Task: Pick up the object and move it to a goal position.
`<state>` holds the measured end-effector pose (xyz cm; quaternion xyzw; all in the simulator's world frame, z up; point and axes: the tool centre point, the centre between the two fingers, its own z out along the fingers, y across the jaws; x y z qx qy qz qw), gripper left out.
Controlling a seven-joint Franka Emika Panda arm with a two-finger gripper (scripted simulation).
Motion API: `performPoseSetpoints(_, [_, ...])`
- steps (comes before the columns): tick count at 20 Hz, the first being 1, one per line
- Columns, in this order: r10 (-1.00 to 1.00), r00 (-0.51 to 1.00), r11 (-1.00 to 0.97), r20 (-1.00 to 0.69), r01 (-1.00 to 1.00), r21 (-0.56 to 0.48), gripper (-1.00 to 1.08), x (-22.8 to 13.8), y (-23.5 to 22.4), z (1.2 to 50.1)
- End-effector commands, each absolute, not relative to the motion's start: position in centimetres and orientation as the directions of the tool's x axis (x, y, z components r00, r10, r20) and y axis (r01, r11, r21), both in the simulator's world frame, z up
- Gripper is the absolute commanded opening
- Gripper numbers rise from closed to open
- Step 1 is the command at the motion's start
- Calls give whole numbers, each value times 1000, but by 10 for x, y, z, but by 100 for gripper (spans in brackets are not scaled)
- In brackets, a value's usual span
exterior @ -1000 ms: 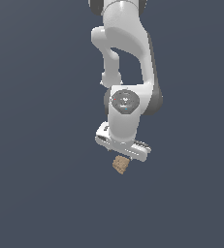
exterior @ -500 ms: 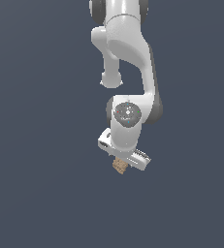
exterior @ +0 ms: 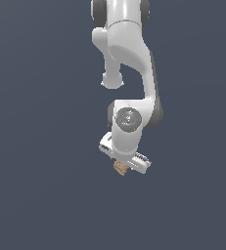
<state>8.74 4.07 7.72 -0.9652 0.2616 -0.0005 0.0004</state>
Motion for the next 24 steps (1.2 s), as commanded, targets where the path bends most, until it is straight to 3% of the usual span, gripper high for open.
performPoseSetpoints(1, [-506,863,-863,0,-506,0,100,87,41,64])
performPoseSetpoints(11, [-508,861,-861,0,-508,0,100,88,41,39])
performPoseSetpoints(12, [-508,861,-861,0,-508,0,-100,88,41,39])
performPoseSetpoints(24, [-508,861,-861,0,-508,0,-100,88,42,41])
